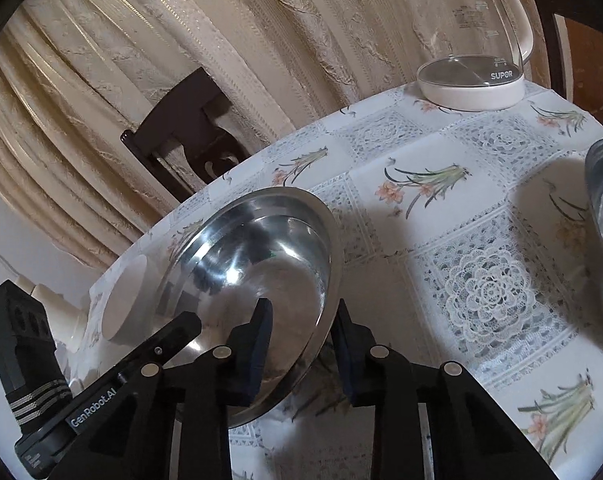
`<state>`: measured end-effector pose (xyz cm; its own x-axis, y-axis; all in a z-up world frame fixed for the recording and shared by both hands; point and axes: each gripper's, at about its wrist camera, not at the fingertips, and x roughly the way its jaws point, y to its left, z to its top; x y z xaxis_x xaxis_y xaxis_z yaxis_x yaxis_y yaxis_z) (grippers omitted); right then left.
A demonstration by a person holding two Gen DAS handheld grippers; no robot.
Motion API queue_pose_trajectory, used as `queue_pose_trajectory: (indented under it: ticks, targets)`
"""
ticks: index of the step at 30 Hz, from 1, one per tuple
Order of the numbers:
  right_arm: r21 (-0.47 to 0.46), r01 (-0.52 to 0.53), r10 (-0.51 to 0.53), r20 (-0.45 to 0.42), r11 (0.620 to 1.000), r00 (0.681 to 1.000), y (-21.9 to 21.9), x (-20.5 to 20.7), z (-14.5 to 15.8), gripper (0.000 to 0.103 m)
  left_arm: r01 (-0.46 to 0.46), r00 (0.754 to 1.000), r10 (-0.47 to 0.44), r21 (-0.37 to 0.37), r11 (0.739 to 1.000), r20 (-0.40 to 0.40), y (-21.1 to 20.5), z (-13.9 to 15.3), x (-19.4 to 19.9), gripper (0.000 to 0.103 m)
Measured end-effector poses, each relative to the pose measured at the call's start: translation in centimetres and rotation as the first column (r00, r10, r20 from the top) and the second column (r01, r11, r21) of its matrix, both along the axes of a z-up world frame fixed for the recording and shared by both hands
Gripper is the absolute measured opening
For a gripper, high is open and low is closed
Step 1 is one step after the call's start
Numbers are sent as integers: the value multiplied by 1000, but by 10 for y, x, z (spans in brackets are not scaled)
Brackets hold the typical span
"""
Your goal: Organize plates and bowls
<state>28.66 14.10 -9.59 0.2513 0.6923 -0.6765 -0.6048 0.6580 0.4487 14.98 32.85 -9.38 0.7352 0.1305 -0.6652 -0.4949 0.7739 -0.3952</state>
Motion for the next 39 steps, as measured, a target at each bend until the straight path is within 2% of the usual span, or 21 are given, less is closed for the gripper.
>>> queue_pose_trajectory:
  ticks: [12,25,33,39]
  targets:
    - [30,-50,50,6,998,999,-28,-35,15,32,21,1000,-21,21,1000,-6,-28,16,-38,38]
    - [76,-80,85,-61,994,995,-59,-93,12,32,31,999,-31,48,998,10,-56,36,-106,38]
    - [68,-78,83,-84,995,993,-71,-116,2,32,47,999,-46,30,998,-14,-68,26,-136,38]
    - [55,-68,73,-86,996,994,-80,-126,-1,32,68,997,-67,16,998,-38,-76,14,-144,38]
